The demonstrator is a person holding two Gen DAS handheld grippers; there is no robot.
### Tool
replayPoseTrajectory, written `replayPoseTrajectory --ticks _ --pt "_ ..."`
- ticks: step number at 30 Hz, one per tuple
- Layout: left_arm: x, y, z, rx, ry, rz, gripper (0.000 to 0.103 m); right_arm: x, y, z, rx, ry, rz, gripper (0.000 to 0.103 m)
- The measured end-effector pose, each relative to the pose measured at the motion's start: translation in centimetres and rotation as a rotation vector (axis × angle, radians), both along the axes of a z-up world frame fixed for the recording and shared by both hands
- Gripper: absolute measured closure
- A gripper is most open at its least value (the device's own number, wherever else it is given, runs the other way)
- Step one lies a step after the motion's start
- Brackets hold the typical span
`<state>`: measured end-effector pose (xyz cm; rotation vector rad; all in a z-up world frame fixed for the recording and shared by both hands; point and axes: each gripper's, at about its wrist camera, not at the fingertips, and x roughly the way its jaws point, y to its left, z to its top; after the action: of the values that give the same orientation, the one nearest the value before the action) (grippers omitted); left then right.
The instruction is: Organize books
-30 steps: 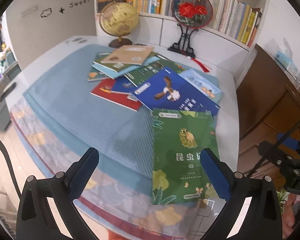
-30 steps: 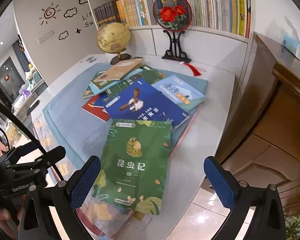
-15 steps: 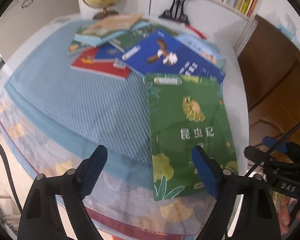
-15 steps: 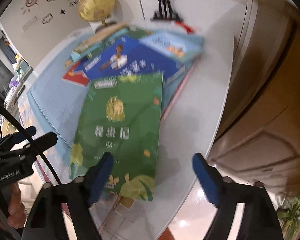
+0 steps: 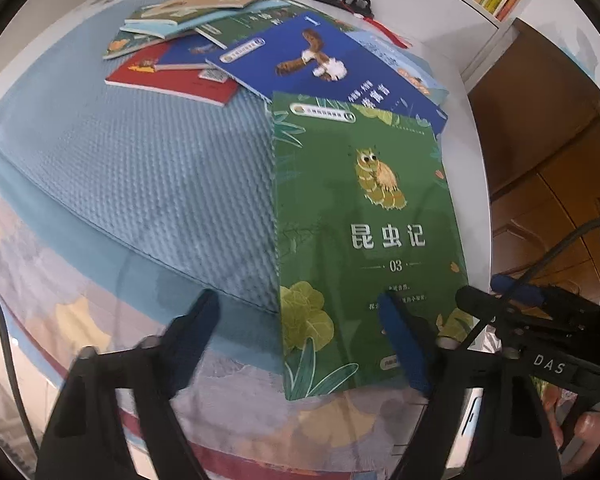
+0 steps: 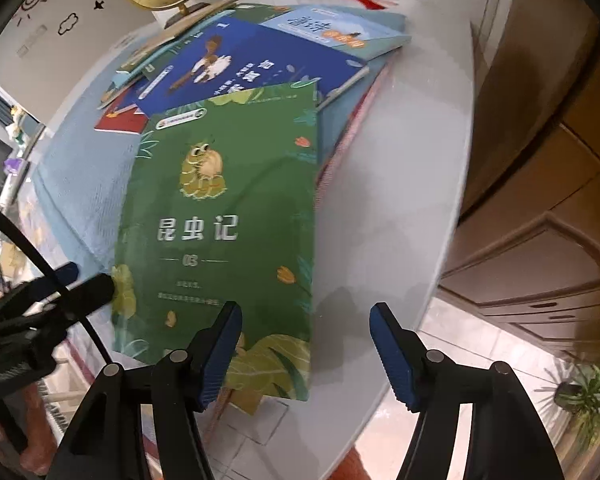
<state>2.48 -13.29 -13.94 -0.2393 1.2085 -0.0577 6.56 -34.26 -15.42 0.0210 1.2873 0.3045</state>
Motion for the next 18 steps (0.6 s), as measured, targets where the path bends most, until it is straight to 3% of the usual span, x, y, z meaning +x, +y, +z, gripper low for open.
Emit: replayPoseTrajectory --ticks 2,6,18 --pt "0.0 -0.3 -0.5 -0.001 0.016 -0.010 0.048 0.2 0.3 -0.2 -0.008 -0.007 0.018 0.040" --pt "0.0 -0.4 -1.4 -0.034 0.028 -0.011 0.069 0.2 0.6 -0.9 -0.008 0.016 0.036 0.054" --pt "-0.4 -0.2 -1.9 -0.073 0.057 -0.031 0.069 -0.3 0.5 -1.5 0.029 0.024 0.077 0.063"
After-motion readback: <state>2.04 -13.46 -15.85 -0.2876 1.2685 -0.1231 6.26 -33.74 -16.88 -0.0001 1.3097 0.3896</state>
